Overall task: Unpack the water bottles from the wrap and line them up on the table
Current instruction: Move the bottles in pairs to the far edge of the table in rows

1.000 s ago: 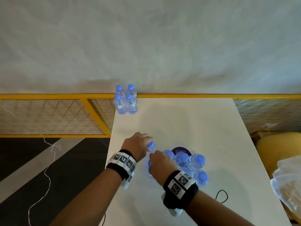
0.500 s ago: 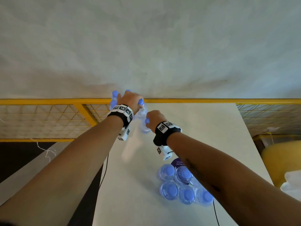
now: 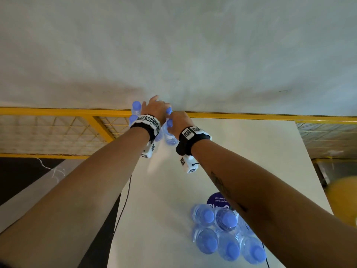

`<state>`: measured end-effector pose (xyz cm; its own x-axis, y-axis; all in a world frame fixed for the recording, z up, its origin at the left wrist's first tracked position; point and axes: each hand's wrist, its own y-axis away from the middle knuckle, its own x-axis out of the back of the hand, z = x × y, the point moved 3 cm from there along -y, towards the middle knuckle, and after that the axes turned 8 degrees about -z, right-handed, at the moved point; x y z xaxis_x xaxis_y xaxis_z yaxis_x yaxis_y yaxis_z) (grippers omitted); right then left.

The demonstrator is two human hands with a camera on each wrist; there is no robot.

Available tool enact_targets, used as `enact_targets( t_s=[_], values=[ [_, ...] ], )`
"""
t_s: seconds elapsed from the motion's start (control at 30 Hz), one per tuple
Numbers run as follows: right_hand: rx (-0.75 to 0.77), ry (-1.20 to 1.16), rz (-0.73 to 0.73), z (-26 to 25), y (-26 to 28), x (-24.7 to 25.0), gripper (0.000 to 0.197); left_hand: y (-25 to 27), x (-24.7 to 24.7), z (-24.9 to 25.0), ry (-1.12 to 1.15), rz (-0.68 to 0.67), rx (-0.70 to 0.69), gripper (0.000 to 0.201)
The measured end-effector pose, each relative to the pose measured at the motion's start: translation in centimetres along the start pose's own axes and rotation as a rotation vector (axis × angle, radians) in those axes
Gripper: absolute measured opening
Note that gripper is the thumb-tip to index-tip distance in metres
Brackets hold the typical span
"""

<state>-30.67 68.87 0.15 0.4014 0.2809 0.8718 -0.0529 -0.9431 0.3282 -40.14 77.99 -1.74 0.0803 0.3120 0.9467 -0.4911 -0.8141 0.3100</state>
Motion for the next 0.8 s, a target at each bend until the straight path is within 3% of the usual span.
enact_targets(
  t_s=[0.07, 0.17, 0.23, 0.43, 0.63, 0.73, 0.8],
  values=[
    [0.002, 0.001, 0.011, -0.1, -0.6, -0.1, 0.013, -0.9, -0.1, -0.4, -0.025, -0.017, -0.047, 0.008],
    [-0.005, 0.015, 0.028, -0.3, -1.4, -0.5, 0.014, -2.1, -0.7, -0.6, -0.030, 0.055, -0.178, 0.017],
    [-0.006, 0.021, 0.033, -0.3, -1.7, -0.6, 0.017, -2.0, -0.6, -0.2, -0.043, 0.090, -0.207, 0.010],
    [0.009, 0.010, 0.046, -0.3, -2.4, -0.6, 0.034, -1.7, 0.3, 0.2, -0.091, 0.109, -0.212, 0.008],
    [0.003, -0.008, 0.059, -0.3, -2.5, -0.7, 0.031, -2.4, -0.3, -0.6, -0.056, 0.085, -0.186, 0.010],
    [0.002, -0.040, 0.041, -0.3, -2.4, -0.6, 0.035, -1.4, 0.1, -0.2, -0.017, 0.053, -0.141, 0.023],
    [0.008, -0.054, 0.004, -0.3, -1.9, -0.7, 0.047, -0.3, 0.1, -0.2, -0.001, 0.005, -0.070, 0.047]
  ],
)
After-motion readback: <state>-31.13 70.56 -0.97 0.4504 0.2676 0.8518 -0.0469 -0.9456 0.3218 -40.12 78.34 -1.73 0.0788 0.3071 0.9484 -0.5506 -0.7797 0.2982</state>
